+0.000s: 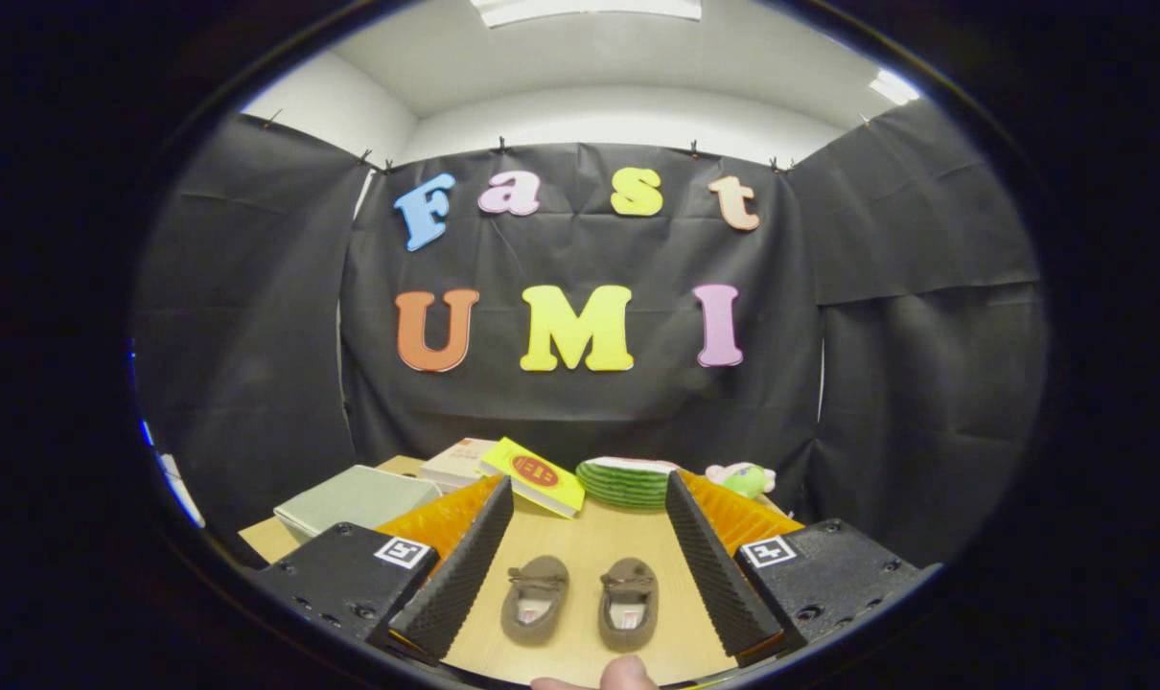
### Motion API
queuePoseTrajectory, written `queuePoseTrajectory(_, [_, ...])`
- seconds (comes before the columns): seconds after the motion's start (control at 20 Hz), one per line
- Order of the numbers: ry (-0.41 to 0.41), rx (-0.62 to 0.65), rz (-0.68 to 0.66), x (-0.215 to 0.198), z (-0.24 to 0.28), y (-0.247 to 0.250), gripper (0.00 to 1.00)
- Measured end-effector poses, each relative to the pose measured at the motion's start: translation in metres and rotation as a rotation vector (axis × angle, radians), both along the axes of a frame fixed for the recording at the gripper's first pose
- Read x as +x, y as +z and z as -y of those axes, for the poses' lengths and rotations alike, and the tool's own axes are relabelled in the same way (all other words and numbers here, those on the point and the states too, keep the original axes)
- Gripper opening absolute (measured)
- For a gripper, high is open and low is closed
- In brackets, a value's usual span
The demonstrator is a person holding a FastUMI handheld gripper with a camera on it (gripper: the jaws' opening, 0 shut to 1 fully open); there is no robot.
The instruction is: Open the storage box then place both shoes into the box .Put the left shoe in first, then the right shoe, with the right side of both shoes facing outward in a uniform manner.
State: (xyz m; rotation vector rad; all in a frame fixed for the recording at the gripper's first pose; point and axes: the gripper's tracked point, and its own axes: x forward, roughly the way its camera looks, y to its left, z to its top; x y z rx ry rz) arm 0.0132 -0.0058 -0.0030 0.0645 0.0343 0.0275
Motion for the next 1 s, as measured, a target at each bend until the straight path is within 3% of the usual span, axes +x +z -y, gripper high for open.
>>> queuePoseTrajectory(0.25, [0.023,0.01,0.009,0.011,-0.002,0.006,1.0])
queuePoseTrajectory(0.45, [0.112,0.049,-0.023,0.027,-0.016,0.001,1.0])
queuePoseTrajectory(0.65, [0.255,0.117,-0.043,0.047,-0.051,-0.003,1.0])
queuePoseTrajectory(1.0, [0.594,0.329,-0.183,0.078,-0.141,-0.051,1.0])
